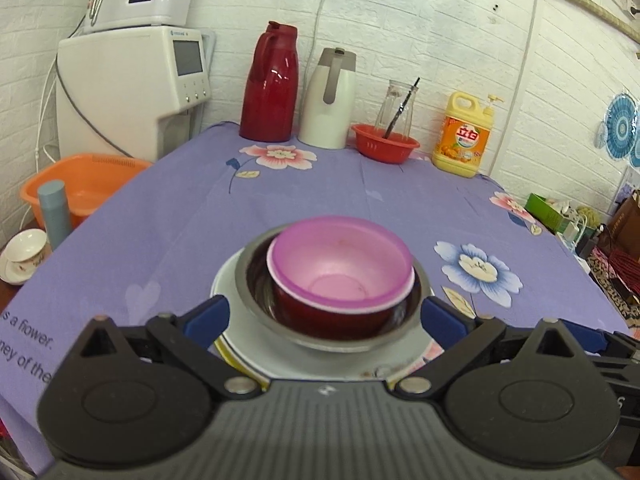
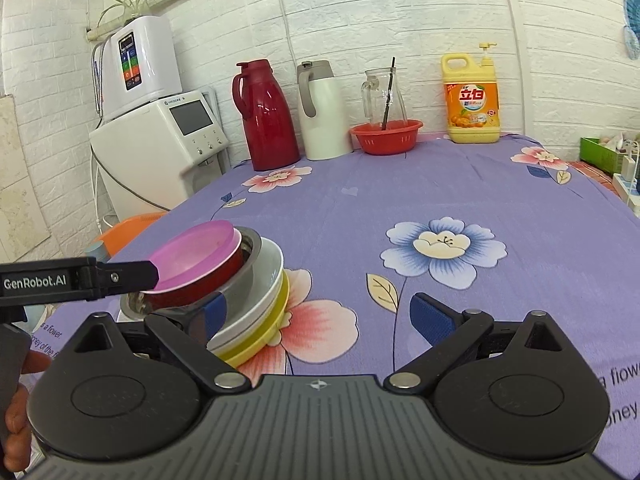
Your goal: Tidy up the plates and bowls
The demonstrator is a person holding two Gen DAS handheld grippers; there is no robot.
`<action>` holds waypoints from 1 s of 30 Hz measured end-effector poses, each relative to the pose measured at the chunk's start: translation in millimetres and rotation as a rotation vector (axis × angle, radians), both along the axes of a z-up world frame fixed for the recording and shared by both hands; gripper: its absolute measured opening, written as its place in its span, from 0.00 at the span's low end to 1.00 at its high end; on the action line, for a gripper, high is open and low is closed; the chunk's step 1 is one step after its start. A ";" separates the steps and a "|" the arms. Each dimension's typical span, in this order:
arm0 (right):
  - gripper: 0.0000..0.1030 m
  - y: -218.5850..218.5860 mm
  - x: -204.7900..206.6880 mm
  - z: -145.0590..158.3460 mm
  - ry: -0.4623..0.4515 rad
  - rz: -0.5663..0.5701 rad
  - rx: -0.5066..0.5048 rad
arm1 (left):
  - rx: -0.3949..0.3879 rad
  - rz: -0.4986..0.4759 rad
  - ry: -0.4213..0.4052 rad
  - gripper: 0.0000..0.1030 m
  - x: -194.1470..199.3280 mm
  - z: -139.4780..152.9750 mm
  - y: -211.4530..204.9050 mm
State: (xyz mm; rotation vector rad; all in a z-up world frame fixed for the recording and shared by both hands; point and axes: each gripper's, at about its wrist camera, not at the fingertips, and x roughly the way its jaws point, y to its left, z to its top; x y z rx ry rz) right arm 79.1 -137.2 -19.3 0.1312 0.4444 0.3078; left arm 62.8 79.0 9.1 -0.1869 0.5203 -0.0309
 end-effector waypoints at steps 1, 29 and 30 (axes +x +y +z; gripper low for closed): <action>1.00 -0.2 -2.8 -1.6 0.000 -0.002 -0.001 | 0.005 -0.007 -0.002 0.98 -4.3 -1.9 -2.3; 1.00 11.3 -76.5 -19.2 -0.022 -0.100 -0.124 | 0.085 -0.005 -0.031 0.98 -90.5 -29.6 -12.2; 1.00 11.0 -75.8 -20.1 -0.018 -0.098 -0.121 | 0.081 -0.002 -0.028 0.98 -89.5 -30.0 -11.5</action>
